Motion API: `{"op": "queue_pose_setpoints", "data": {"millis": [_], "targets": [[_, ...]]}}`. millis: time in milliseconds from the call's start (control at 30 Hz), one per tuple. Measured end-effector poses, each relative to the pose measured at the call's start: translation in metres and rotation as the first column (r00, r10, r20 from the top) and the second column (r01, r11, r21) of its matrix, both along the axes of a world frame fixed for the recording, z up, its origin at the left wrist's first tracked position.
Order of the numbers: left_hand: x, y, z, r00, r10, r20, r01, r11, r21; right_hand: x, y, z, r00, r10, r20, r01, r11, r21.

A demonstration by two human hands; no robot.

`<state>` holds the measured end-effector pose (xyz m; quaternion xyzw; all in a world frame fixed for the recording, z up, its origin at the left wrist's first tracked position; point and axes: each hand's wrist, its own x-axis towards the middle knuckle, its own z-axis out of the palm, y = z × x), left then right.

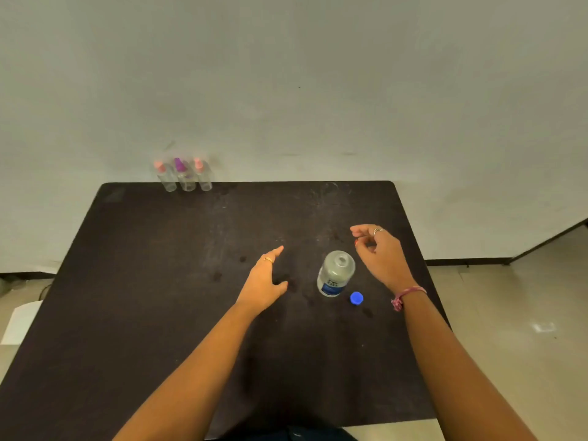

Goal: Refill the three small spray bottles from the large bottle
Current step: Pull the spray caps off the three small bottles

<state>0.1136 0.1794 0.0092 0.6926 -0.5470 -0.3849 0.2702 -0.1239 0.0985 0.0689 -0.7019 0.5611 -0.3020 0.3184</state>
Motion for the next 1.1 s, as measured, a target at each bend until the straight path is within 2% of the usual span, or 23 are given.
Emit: {"op": "queue_pose_setpoints", "data": {"millis": [167, 400, 700, 1100], "targets": [[0.052, 0.013, 0.017, 0.994, 0.106, -0.031, -0.108, 0.989, -0.105, 0.055, -0.001, 0.025, 0.998, 0.042, 0.054, -0.039, 0.998, -0.044], [0.132, 0.023, 0.038, 0.978, 0.198, -0.063, -0.205, 0.966, -0.156, 0.148, -0.005, 0.026, 0.991, 0.128, 0.049, -0.127, 0.992, -0.017], [0.218, 0.024, 0.040, 0.946, 0.294, -0.139, -0.315, 0.934, -0.168, 0.265, -0.042, 0.013, 0.968, 0.242, -0.062, -0.241, 0.970, 0.026], [0.278, -0.001, 0.021, 0.927, 0.333, -0.172, -0.355, 0.928, -0.118, 0.371, -0.120, -0.010, 0.937, 0.243, -0.251, -0.252, 0.968, -0.005]]}}
